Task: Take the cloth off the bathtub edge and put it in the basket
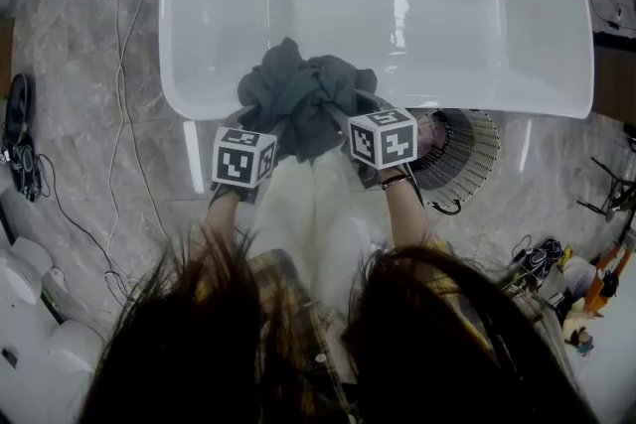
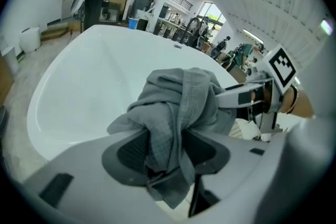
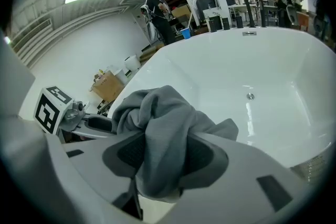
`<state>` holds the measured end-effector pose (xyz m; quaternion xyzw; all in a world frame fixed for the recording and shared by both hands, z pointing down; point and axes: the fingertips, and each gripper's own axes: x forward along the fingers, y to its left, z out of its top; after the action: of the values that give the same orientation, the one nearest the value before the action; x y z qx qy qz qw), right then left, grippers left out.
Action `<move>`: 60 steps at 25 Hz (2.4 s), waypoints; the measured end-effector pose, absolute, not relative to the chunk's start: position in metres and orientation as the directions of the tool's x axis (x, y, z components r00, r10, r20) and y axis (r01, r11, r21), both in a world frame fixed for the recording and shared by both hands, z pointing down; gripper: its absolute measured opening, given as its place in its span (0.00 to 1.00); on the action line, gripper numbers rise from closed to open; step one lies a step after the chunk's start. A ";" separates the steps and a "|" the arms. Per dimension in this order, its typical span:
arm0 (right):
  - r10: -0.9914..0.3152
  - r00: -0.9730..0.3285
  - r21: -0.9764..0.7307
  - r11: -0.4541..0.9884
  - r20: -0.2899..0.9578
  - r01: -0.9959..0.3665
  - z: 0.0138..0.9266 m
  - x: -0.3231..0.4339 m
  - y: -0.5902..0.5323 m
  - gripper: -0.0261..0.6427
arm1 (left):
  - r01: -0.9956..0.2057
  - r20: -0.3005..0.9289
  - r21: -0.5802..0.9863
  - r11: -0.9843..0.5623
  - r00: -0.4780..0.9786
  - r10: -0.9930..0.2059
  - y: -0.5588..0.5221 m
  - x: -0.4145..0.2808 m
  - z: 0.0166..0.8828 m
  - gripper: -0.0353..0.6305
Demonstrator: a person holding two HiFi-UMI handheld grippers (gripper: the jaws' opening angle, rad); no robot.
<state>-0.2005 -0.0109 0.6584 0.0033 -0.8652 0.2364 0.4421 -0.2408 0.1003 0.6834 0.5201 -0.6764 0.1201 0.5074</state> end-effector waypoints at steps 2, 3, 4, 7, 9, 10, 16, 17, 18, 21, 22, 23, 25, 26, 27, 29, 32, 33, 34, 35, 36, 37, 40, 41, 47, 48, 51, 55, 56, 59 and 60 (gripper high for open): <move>0.199 -0.608 -0.401 0.891 0.768 -0.214 0.657 -0.202 -0.010 0.30 | -0.806 0.808 0.397 0.438 0.081 -0.583 0.100 -0.241 0.683 0.34; 0.194 -0.609 -0.395 0.893 0.769 -0.214 0.656 -0.202 -0.010 0.28 | -0.803 0.807 0.405 0.438 0.089 -0.583 0.100 -0.241 0.683 0.31; 0.189 -0.610 -0.390 0.896 0.770 -0.214 0.656 -0.203 -0.010 0.27 | -0.803 0.807 0.408 0.435 0.094 -0.583 0.100 -0.240 0.683 0.29; 0.183 -0.611 -0.382 0.900 0.770 -0.212 0.654 -0.203 -0.009 0.25 | -0.810 0.803 0.407 0.421 0.099 -0.587 0.101 -0.239 0.682 0.27; 0.185 -0.614 -0.385 0.898 0.767 -0.211 0.653 -0.203 -0.008 0.23 | -0.815 0.797 0.411 0.409 0.103 -0.595 0.103 -0.239 0.682 0.26; 0.185 -0.617 -0.387 0.897 0.765 -0.211 0.653 -0.203 -0.008 0.23 | -0.817 0.794 0.412 0.404 0.104 -0.599 0.103 -0.239 0.681 0.26; 0.161 -0.644 -0.397 0.886 0.748 -0.240 0.649 -0.201 -0.010 0.22 | -0.834 0.792 0.412 0.366 0.129 -0.597 0.101 -0.239 0.678 0.23; 0.158 -0.649 -0.402 0.882 0.744 -0.246 0.647 -0.201 -0.009 0.21 | -0.837 0.792 0.411 0.361 0.133 -0.595 0.102 -0.240 0.677 0.23; 0.154 -0.654 -0.405 0.879 0.740 -0.252 0.645 -0.200 -0.008 0.21 | -0.839 0.792 0.411 0.356 0.136 -0.594 0.103 -0.240 0.676 0.23; 0.139 -0.669 -0.412 0.871 0.731 -0.269 0.641 -0.199 -0.007 0.21 | -0.846 0.790 0.413 0.339 0.147 -0.595 0.101 -0.240 0.672 0.22; 0.131 -0.674 -0.415 0.866 0.727 -0.278 0.639 -0.199 -0.008 0.21 | -0.848 0.787 0.414 0.330 0.152 -0.598 0.099 -0.240 0.671 0.22; 0.123 -0.681 -0.418 0.862 0.722 -0.288 0.638 -0.198 -0.010 0.21 | -0.851 0.784 0.417 0.320 0.158 -0.601 0.097 -0.239 0.669 0.22; 0.104 -0.693 -0.426 0.850 0.713 -0.311 0.635 -0.192 -0.016 0.21 | -0.857 0.776 0.421 0.298 0.171 -0.607 0.089 -0.235 0.665 0.21; 0.094 -0.699 -0.430 0.843 0.709 -0.323 0.633 -0.188 -0.021 0.21 | -0.860 0.772 0.424 0.284 0.179 -0.610 0.084 -0.231 0.663 0.21; 0.083 -0.705 -0.434 0.836 0.704 -0.336 0.631 -0.183 -0.025 0.21 | -0.863 0.767 0.427 0.269 0.188 -0.613 0.078 -0.227 0.661 0.21; 0.061 -0.718 -0.444 0.821 0.693 -0.358 0.629 -0.174 -0.035 0.21 | -0.869 0.757 0.434 0.237 0.209 -0.619 0.067 -0.218 0.657 0.21; 0.030 -0.735 -0.450 0.807 0.678 -0.382 0.626 -0.157 -0.051 0.21 | -0.876 0.747 0.440 0.196 0.236 -0.621 0.048 -0.203 0.654 0.21; 0.015 -0.738 -0.447 0.803 0.675 -0.393 0.625 -0.150 -0.056 0.21 | -0.880 0.744 0.440 0.179 0.247 -0.621 0.042 -0.198 0.653 0.21; 0.000 -0.741 -0.445 0.799 0.672 -0.404 0.624 -0.144 -0.062 0.21 | -0.883 0.741 0.440 0.161 0.257 -0.620 0.035 -0.192 0.652 0.21; -0.014 -0.745 -0.444 0.795 0.667 -0.412 0.622 -0.137 -0.068 0.21 | -0.886 0.738 0.440 0.145 0.265 -0.620 0.028 -0.187 0.651 0.21; -0.026 -0.750 -0.445 0.791 0.661 -0.419 0.621 -0.131 -0.075 0.21 | -0.888 0.735 0.440 0.132 0.272 -0.621 0.020 -0.181 0.650 0.21; -0.038 -0.755 -0.447 0.786 0.655 -0.427 0.620 -0.124 -0.082 0.21 | -0.890 0.733 0.441 0.118 0.281 -0.620 0.012 -0.175 0.649 0.21; -0.087 -0.761 -0.455 0.757 0.642 -0.470 0.617 -0.096 -0.105 0.21 | -0.896 0.729 0.439 0.061 0.316 -0.607 -0.016 -0.151 0.646 0.21; -0.103 -0.763 -0.455 0.748 0.638 -0.482 0.615 -0.086 -0.113 0.21 | -0.898 0.727 0.438 0.042 0.326 -0.605 -0.025 -0.143 0.644 0.21; -0.205 -0.758 -0.446 0.703 0.619 -0.554 0.600 -0.035 -0.141 0.21 | -0.891 0.701 0.449 -0.066 0.397 -0.592 -0.062 -0.096 0.630 0.21; -0.222 -0.753 -0.447 0.689 0.619 -0.570 0.599 -0.023 -0.147 0.21 | -0.889 0.699 0.451 -0.086 0.411 -0.585 -0.070 -0.085 0.629 0.21; -0.272 -0.741 -0.453 0.647 0.614 -0.614 0.594 0.018 -0.169 0.21 | -0.882 0.698 0.448 -0.149 0.448 -0.559 -0.099 -0.049 0.623 0.21; -0.329 -0.717 -0.451 0.599 0.615 -0.662 0.586 0.056 -0.183 0.21 | -0.865 0.690 0.450 -0.225 0.496 -0.527 -0.117 -0.014 0.614 0.21; -0.344 -0.708 -0.448 0.587 0.616 -0.675 0.586 0.064 -0.185 0.21 | -0.859 0.688 0.450 -0.244 0.508 -0.518 -0.121 -0.007 0.614 0.21; -0.391 -0.682 -0.442 0.545 0.617 -0.712 0.589 0.100 -0.200 0.21 | -0.841 0.686 0.449 -0.300 0.540 -0.487 -0.140 0.026 0.618 0.21; -0.406 -0.673 -0.440 0.530 0.619 -0.724 0.590 0.113 -0.205 0.21 | -0.835 0.687 0.449 -0.317 0.550 -0.475 -0.146 0.039 0.619 0.21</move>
<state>0.1134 -0.2047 0.5896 0.3345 -0.8447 0.3507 0.2273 0.0387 -0.1464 0.6187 0.7807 -0.4198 0.2212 0.4067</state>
